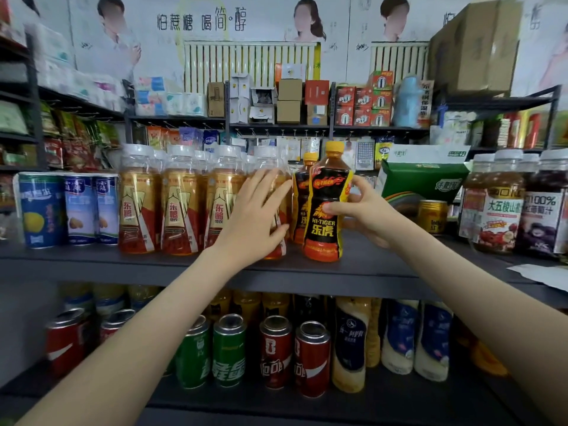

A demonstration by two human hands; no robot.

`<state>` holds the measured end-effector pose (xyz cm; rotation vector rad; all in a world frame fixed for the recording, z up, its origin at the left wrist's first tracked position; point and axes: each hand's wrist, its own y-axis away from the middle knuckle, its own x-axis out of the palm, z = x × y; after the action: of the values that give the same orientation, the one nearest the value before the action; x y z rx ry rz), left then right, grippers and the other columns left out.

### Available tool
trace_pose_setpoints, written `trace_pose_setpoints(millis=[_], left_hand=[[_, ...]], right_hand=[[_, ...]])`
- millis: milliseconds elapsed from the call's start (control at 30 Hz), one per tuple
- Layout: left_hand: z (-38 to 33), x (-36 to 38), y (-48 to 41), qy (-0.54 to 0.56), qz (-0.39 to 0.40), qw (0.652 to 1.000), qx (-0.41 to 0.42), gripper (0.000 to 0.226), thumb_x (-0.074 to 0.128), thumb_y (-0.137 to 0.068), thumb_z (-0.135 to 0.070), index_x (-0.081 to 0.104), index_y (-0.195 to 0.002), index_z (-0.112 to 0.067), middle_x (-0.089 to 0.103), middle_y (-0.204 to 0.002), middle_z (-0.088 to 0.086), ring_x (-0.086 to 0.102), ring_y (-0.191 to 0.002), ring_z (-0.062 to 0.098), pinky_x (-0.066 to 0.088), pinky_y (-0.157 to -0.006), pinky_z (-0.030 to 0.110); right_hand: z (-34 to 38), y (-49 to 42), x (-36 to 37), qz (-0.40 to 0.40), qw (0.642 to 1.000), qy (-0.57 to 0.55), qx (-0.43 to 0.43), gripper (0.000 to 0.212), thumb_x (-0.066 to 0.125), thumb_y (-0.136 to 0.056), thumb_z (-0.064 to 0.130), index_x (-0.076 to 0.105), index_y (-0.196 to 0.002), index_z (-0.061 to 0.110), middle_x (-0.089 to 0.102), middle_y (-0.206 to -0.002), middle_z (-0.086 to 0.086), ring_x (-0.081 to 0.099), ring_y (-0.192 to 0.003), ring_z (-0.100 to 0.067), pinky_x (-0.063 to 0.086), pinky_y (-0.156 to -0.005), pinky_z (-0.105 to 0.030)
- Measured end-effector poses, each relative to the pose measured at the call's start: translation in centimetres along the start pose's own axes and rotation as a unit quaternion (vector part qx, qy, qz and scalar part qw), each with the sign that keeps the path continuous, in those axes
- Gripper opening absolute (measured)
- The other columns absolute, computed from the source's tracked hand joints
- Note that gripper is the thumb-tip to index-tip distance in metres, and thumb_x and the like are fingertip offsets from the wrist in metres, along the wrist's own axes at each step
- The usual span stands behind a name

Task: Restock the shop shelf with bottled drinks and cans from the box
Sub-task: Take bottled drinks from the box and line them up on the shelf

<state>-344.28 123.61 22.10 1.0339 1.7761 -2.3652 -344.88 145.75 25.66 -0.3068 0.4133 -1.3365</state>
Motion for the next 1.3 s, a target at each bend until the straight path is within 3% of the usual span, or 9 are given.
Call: trace_pose_setpoints(millis=[167, 333, 467, 633, 800, 900, 967, 1100, 1300], left_hand=[[1.6, 0.4, 0.3, -0.067, 0.05, 0.996, 0.033, 0.085, 0.057, -0.089, -0.042, 0.007, -0.153, -0.017, -0.009, -0.159, 0.003, -0.012, -0.147, 0.023, -0.009, -0.117, 0.039], [2.1, 0.6, 0.3, -0.088, 0.063, 0.993, 0.039, 0.083, 0.035, -0.086, -0.056, 0.009, -0.154, -0.016, -0.005, -0.16, 0.005, -0.011, -0.147, 0.022, -0.004, -0.118, 0.042], [2.3, 0.5, 0.3, -0.075, 0.06, 0.994, 0.054, 0.083, 0.039, -0.086, -0.055, 0.012, -0.153, -0.014, 0.0, -0.161, 0.008, -0.008, -0.148, 0.025, 0.0, -0.117, 0.041], [2.6, 0.3, 0.3, -0.085, 0.054, 0.992, 0.072, 0.084, 0.036, -0.085, -0.058, 0.015, -0.153, -0.014, 0.002, -0.161, 0.008, -0.004, -0.148, 0.026, 0.004, -0.116, 0.041], [2.9, 0.2, 0.3, -0.084, 0.053, 0.992, 0.083, 0.084, 0.037, -0.085, -0.057, 0.016, -0.153, -0.013, 0.003, -0.161, 0.008, -0.004, -0.147, 0.026, 0.008, -0.117, 0.043], [3.0, 0.3, 0.2, -0.081, 0.052, 0.992, 0.086, 0.085, 0.036, -0.085, -0.058, 0.015, -0.153, -0.013, 0.002, -0.161, 0.008, -0.005, -0.148, 0.025, 0.007, -0.117, 0.041], [3.1, 0.4, 0.3, -0.08, 0.045, 0.992, 0.087, 0.084, 0.037, -0.084, -0.057, 0.017, -0.153, -0.012, 0.004, -0.161, 0.008, -0.004, -0.147, 0.025, 0.007, -0.117, 0.039], [3.3, 0.7, 0.4, -0.07, 0.023, 0.993, 0.095, 0.082, 0.041, -0.085, -0.054, 0.022, -0.152, -0.01, 0.008, -0.16, 0.01, -0.001, -0.148, 0.027, 0.011, -0.116, 0.039], [3.4, 0.8, 0.5, -0.068, 0.018, 0.992, 0.1, 0.081, 0.043, -0.086, -0.053, 0.023, -0.151, -0.01, 0.009, -0.16, 0.011, 0.001, -0.148, 0.028, 0.013, -0.117, 0.041]], right_hand=[[-1.3, -2.1, 0.3, 0.065, 0.998, -0.002, 0.013, 0.051, 0.062, -0.087, 0.001, 0.048, -0.13, 0.023, 0.065, -0.119, -0.007, 0.064, -0.105, -0.02, 0.052, -0.081, -0.033], [-2.3, -3.8, 0.7, 0.05, 0.995, 0.09, -0.01, 0.052, 0.061, -0.09, 0.009, 0.04, -0.135, 0.025, 0.061, -0.117, 0.002, 0.058, -0.113, -0.023, 0.049, -0.091, -0.041], [-2.5, -4.3, 1.2, 0.036, 0.99, 0.135, -0.018, 0.063, 0.061, -0.091, 0.012, 0.028, -0.143, 0.023, 0.057, -0.113, 0.006, 0.054, -0.117, -0.025, 0.044, -0.1, -0.05], [-2.6, -4.1, 1.6, 0.025, 0.987, 0.156, -0.036, 0.072, 0.061, -0.091, 0.018, 0.017, -0.146, 0.033, 0.051, -0.111, 0.016, 0.05, -0.119, -0.022, 0.043, -0.101, -0.05], [-2.9, -3.3, 2.0, -0.012, 0.979, 0.194, -0.067, 0.076, 0.072, -0.083, 0.016, 0.026, -0.141, 0.032, 0.054, -0.104, 0.019, 0.054, -0.094, 0.003, 0.049, -0.081, -0.027], [-3.0, -3.3, 2.2, -0.038, 0.975, 0.21, -0.066, 0.072, 0.074, -0.081, 0.012, 0.032, -0.138, 0.029, 0.059, -0.104, 0.012, 0.057, -0.093, -0.002, 0.05, -0.089, -0.037], [-3.2, -3.2, 2.3, -0.029, 0.979, 0.19, -0.073, 0.081, 0.072, -0.082, 0.009, 0.026, -0.145, 0.033, 0.058, -0.119, 0.007, 0.058, -0.105, -0.01, 0.052, -0.089, -0.04], [-3.4, -3.0, 2.8, 0.004, 0.976, 0.201, -0.082, 0.099, 0.06, -0.091, 0.003, -0.013, -0.149, 0.038, 0.033, -0.144, 0.015, 0.042, -0.118, -0.003, 0.045, -0.098, -0.037], [-3.2, -3.5, 2.6, 0.02, 0.969, 0.237, -0.059, 0.096, 0.052, -0.095, 0.003, -0.023, -0.144, 0.04, 0.025, -0.151, 0.009, 0.038, -0.124, -0.008, 0.044, -0.096, -0.032]])
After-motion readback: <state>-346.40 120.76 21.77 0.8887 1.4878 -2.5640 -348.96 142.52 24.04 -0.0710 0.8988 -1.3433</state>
